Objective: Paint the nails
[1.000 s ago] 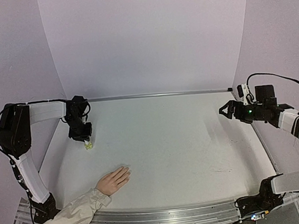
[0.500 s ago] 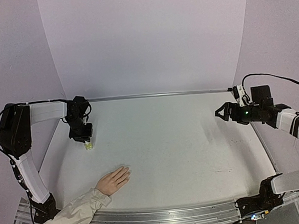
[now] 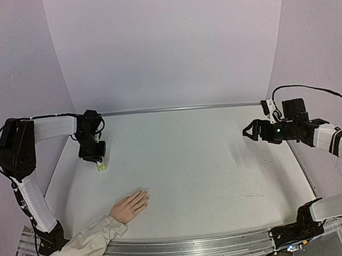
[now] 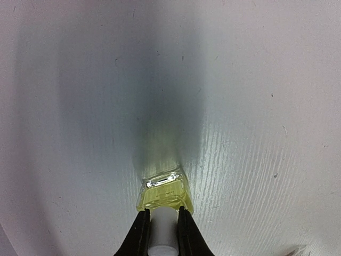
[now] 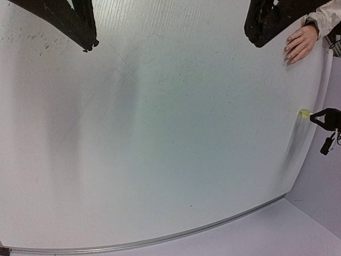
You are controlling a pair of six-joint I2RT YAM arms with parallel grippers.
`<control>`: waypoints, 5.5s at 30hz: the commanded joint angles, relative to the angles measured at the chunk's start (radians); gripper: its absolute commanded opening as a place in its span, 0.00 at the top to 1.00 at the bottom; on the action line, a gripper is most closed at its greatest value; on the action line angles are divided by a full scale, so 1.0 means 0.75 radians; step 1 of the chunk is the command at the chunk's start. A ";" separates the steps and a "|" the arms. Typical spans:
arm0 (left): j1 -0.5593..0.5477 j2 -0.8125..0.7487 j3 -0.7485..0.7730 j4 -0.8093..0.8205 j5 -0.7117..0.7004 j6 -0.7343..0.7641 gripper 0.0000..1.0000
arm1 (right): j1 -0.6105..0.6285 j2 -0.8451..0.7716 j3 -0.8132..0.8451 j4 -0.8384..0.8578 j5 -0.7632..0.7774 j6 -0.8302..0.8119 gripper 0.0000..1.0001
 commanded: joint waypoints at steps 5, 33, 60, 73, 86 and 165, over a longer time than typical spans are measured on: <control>-0.048 -0.101 0.076 -0.081 0.072 0.018 1.00 | 0.106 0.086 0.055 0.039 0.073 -0.043 0.02; -0.496 -0.038 0.475 -0.059 0.809 -0.218 1.00 | 0.778 0.918 0.671 0.489 -0.413 -0.231 0.31; -0.503 -0.028 0.494 -0.039 0.858 -0.223 1.00 | 0.834 1.067 0.680 0.632 -0.548 -0.176 0.64; -0.503 -0.056 0.480 -0.033 0.861 -0.217 0.99 | 0.836 1.034 0.649 0.713 -0.496 -0.092 1.00; -0.500 -0.483 -0.110 0.882 1.012 -0.308 0.21 | 0.835 0.760 0.422 0.904 -0.513 0.124 1.00; -0.717 -0.640 -0.020 0.731 0.535 -0.346 0.25 | 1.055 0.609 0.437 0.878 0.183 -0.338 1.00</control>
